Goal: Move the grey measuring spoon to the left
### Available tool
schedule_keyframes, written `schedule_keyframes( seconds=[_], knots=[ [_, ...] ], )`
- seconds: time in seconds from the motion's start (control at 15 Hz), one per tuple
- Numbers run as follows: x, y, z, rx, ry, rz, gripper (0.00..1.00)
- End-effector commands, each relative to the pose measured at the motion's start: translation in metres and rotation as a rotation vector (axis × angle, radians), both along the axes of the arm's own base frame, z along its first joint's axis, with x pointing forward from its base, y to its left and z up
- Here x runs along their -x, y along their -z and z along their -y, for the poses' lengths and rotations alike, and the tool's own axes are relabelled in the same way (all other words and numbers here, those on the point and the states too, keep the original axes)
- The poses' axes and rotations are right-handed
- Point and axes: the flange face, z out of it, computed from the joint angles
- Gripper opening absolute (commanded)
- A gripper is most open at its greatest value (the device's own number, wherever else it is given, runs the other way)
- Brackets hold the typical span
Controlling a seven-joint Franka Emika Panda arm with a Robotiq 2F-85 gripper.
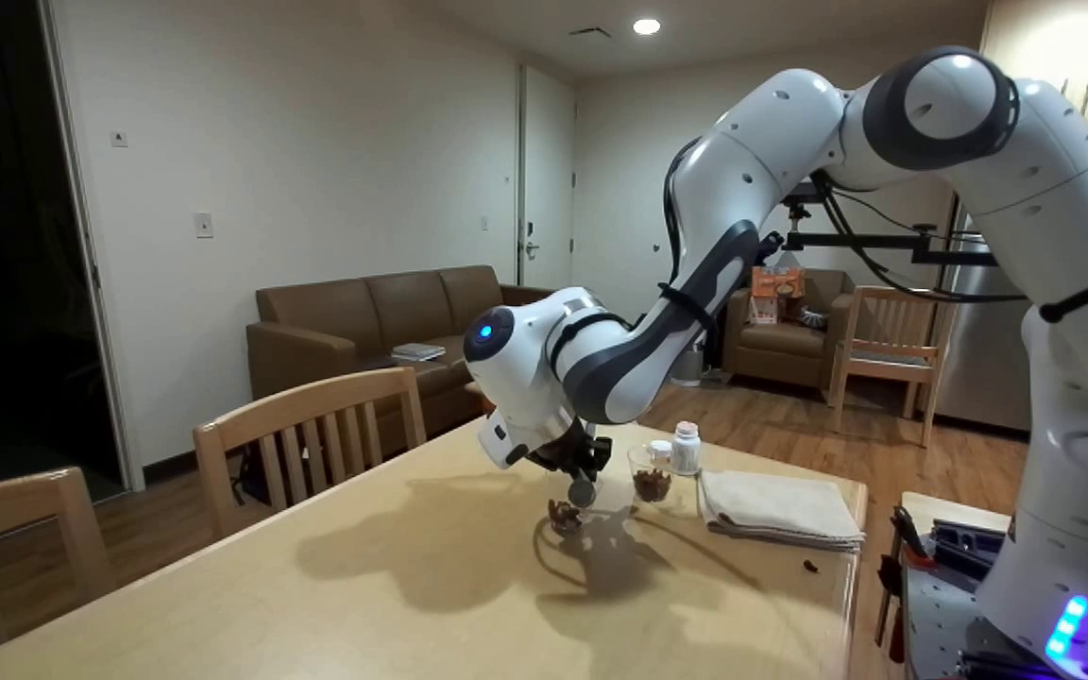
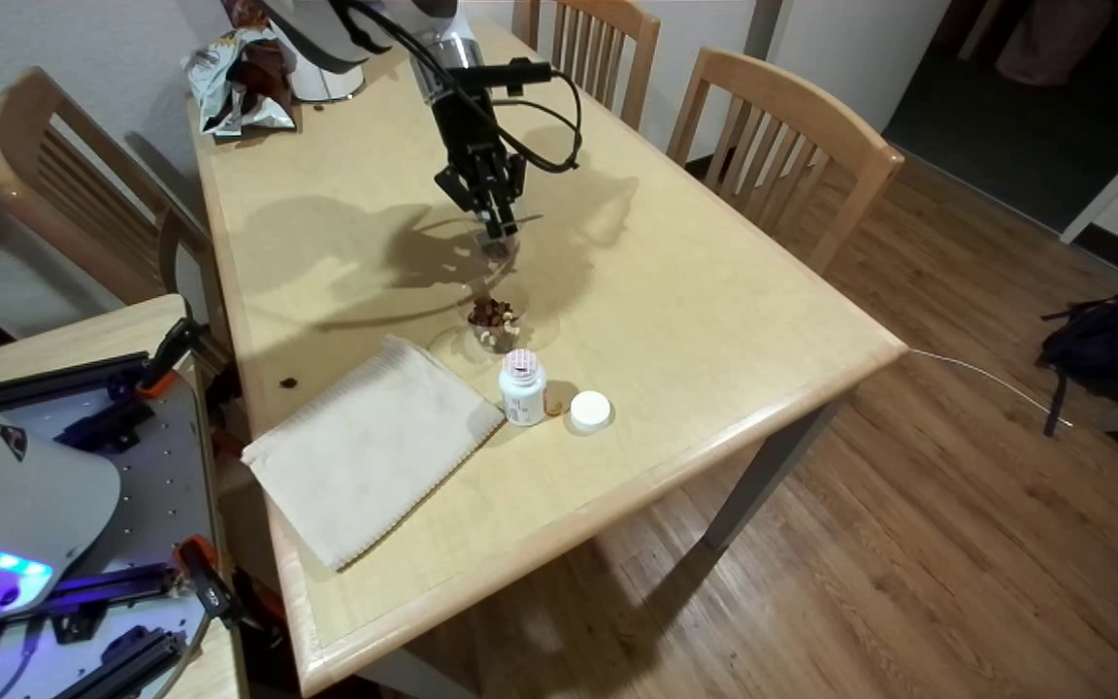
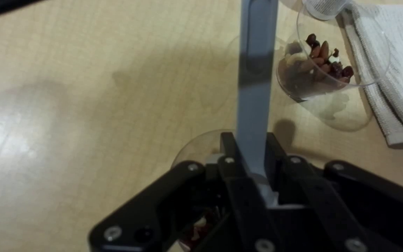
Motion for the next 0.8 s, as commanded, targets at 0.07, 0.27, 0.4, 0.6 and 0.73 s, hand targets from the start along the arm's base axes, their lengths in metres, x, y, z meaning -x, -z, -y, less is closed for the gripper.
schedule_keyframes(
  seconds=[0.07,0.27,0.4,0.6,0.73],
  knots=[
    [-0.0005,-0.0001,-0.0010,0.000,0.001,-0.001,0.22],
    [-0.0005,-0.0001,-0.0010,0.000,0.001,-0.001,0.22],
    [-0.0005,-0.0001,-0.0010,0.000,0.001,-0.001,0.09],
    [-0.0027,-0.0055,-0.0010,-0.007,0.010,0.012,0.55],
    [-0.0026,-0.0077,-0.0014,-0.001,0.005,0.018,0.66]
  ],
)
